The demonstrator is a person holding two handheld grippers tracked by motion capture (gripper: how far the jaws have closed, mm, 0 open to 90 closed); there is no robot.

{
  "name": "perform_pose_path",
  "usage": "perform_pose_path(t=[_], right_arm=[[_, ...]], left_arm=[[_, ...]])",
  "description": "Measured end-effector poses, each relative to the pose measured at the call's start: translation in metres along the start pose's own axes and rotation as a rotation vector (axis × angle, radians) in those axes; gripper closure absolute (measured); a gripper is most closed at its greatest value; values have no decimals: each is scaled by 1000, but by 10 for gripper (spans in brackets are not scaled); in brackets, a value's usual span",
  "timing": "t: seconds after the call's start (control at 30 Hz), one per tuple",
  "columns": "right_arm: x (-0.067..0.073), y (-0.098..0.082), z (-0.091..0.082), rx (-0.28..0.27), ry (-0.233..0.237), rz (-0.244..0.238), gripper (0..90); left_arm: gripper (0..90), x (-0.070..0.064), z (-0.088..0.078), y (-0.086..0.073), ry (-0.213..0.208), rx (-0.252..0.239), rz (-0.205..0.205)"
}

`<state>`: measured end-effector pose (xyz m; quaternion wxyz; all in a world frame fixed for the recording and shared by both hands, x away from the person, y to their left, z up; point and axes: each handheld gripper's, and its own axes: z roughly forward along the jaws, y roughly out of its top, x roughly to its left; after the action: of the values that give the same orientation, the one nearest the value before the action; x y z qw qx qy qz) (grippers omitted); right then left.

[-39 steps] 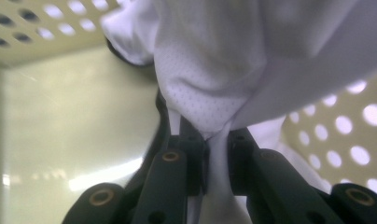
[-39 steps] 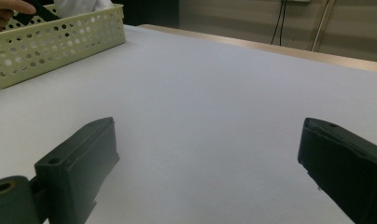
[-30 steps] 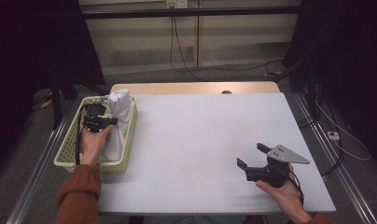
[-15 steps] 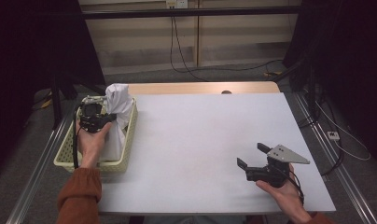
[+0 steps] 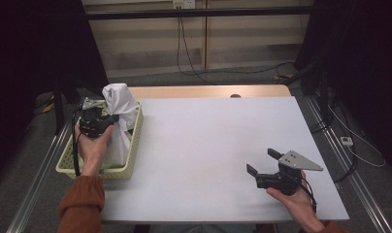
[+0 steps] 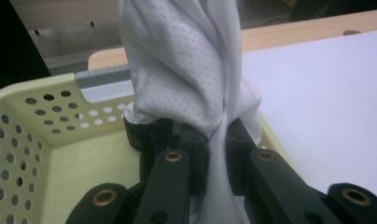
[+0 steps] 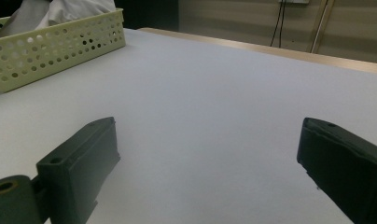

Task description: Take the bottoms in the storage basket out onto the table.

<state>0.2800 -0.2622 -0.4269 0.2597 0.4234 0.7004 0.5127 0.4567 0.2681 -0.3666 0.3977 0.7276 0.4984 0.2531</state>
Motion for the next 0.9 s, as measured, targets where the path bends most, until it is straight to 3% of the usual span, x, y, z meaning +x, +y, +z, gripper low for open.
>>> perform_pose_path(t=[0.9], right_arm=[[0,0,-1,-7,1,7,50]], left_arm=[[829,1,-28,7,24,-180,-24]])
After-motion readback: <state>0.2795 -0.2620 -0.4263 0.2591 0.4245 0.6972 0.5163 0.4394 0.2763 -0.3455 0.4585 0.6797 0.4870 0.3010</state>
